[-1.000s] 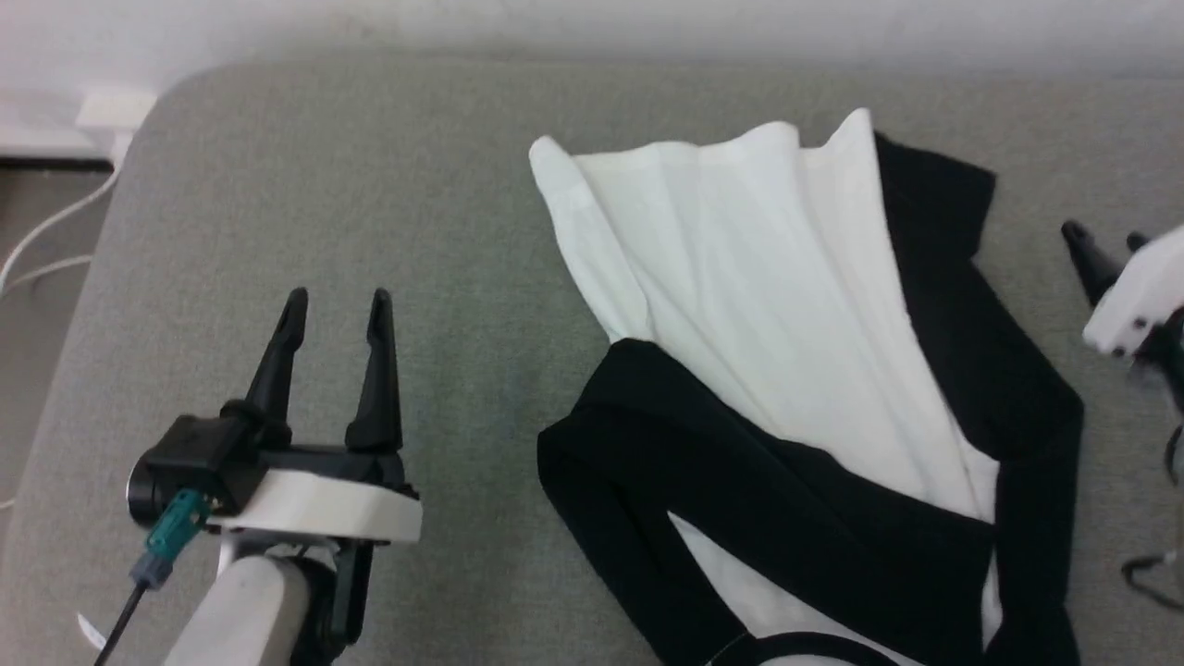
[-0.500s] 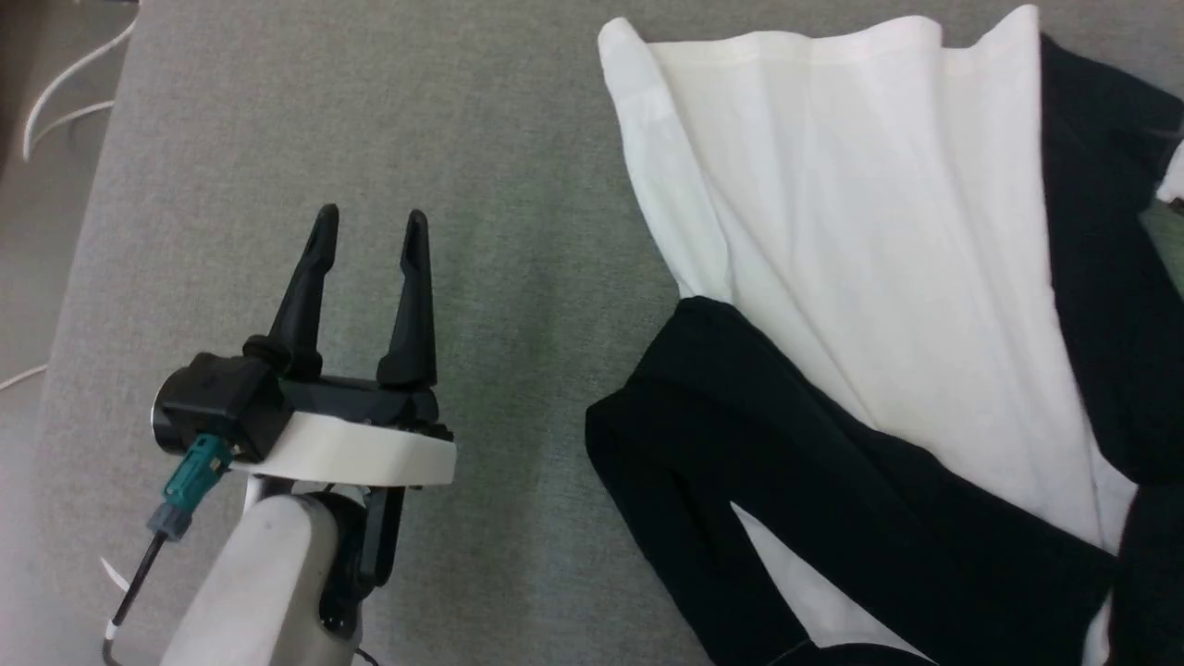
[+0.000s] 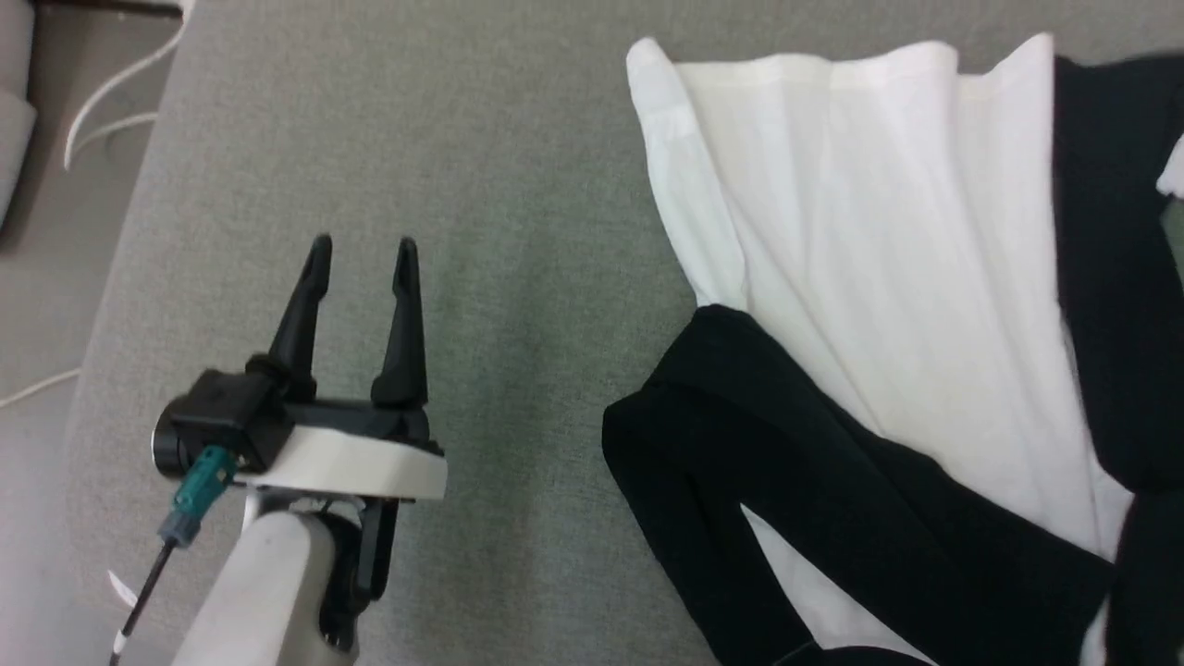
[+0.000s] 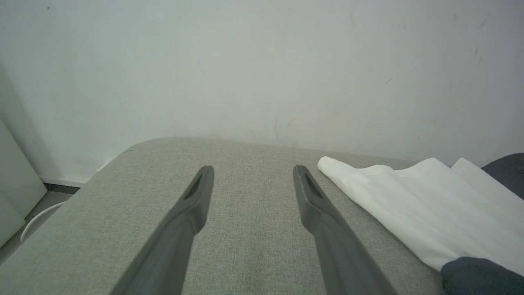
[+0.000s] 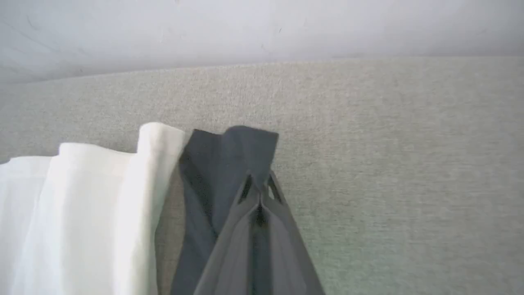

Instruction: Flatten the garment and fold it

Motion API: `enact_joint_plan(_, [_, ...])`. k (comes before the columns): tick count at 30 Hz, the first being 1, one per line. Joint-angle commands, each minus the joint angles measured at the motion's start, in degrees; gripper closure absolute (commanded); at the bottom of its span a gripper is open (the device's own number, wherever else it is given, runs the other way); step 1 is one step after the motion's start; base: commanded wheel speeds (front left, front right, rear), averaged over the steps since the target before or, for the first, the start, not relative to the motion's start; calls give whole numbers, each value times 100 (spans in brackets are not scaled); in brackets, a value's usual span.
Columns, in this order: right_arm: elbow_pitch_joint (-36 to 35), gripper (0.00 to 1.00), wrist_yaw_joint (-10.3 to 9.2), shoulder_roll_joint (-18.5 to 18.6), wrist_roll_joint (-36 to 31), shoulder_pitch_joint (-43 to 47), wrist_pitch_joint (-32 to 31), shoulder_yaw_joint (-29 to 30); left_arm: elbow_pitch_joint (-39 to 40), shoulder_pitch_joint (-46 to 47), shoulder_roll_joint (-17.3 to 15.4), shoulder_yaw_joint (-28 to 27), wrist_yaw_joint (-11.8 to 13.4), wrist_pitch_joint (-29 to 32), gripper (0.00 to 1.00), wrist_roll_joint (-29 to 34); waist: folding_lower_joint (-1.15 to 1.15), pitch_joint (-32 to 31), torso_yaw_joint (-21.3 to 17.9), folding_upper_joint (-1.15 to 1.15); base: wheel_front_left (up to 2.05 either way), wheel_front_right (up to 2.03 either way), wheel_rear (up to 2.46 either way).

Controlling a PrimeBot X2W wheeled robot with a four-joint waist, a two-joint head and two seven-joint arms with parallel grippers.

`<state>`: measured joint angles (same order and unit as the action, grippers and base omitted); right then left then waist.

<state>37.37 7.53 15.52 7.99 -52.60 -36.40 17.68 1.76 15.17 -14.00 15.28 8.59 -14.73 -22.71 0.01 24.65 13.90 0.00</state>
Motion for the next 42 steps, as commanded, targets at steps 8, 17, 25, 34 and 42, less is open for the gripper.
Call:
enact_joint_plan(8, [-1122,100,-4,56,439,595,1223,-1037,-131,-589,-83,-96,74,15,0,37,-1,-1322,-492,0,0,0,0])
enact_joint_plan(17, [-3608,100,-4,-357,982,2706,1180,-2794,139,-1101,-225,-86,253,322,0,19,-1,-2016,-778,0,0,0,0])
enact_joint_plan(25, [-4042,100,-4,-975,1431,4245,1113,-4072,363,-1318,-312,-89,342,504,0,-14,-1,-2103,-856,0,0,0,0])
enact_joint_plan(34, [-2923,79,-4,-1249,1636,4763,1602,-4883,328,-1380,-310,-58,365,500,0,-52,-1,-1955,-879,0,0,0,0])
enact_joint_plan(42, [-3094,0,-4,-1261,1584,4522,3071,-5017,130,-1424,-312,-111,434,461,0,-100,-1,-2023,-881,0,0,0,0])
